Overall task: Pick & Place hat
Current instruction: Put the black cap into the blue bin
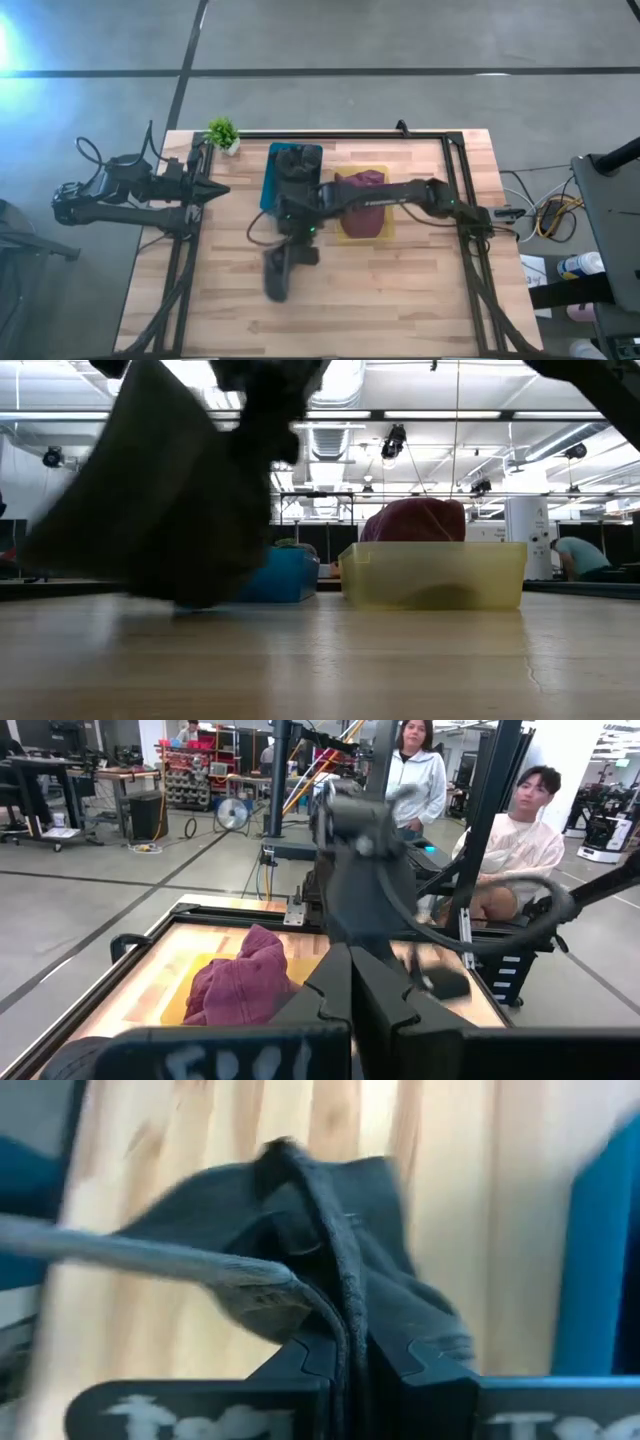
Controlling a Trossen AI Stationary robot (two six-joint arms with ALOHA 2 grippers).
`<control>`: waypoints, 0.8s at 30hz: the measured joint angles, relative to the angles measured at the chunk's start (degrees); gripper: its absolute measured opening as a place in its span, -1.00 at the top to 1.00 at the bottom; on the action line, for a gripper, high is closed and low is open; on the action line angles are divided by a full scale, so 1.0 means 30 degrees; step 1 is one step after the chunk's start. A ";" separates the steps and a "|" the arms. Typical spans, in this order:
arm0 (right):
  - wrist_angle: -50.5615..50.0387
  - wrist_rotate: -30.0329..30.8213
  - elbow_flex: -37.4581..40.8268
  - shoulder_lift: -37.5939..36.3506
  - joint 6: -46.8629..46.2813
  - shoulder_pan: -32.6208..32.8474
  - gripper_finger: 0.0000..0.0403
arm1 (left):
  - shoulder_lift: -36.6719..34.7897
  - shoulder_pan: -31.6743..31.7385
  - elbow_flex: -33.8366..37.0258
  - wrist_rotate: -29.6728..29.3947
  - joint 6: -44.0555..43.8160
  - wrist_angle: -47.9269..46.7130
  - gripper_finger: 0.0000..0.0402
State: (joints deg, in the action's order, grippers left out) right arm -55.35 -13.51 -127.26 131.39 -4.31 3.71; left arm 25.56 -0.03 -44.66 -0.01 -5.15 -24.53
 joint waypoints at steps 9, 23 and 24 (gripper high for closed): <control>-0.5815 -0.9751 0.0035 -0.2227 -0.6493 -0.0650 0.93 | 0.0007 0.0007 0.0000 -0.0007 -0.0007 0.0007 1.00; -0.6630 -1.9370 0.0364 0.3167 -0.4527 0.0874 0.94 | 0.0007 -0.0001 0.0000 -0.0005 -0.0002 0.0007 1.00; -0.6647 -1.9499 0.0364 0.3372 -0.4290 0.0994 0.94 | 0.0007 0.0007 0.0000 -0.0002 0.0000 0.0007 1.00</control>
State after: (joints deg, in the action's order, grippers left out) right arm -75.30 -72.00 -126.17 141.50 -17.18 6.69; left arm 25.58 -0.01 -44.66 -0.02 -5.15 -24.51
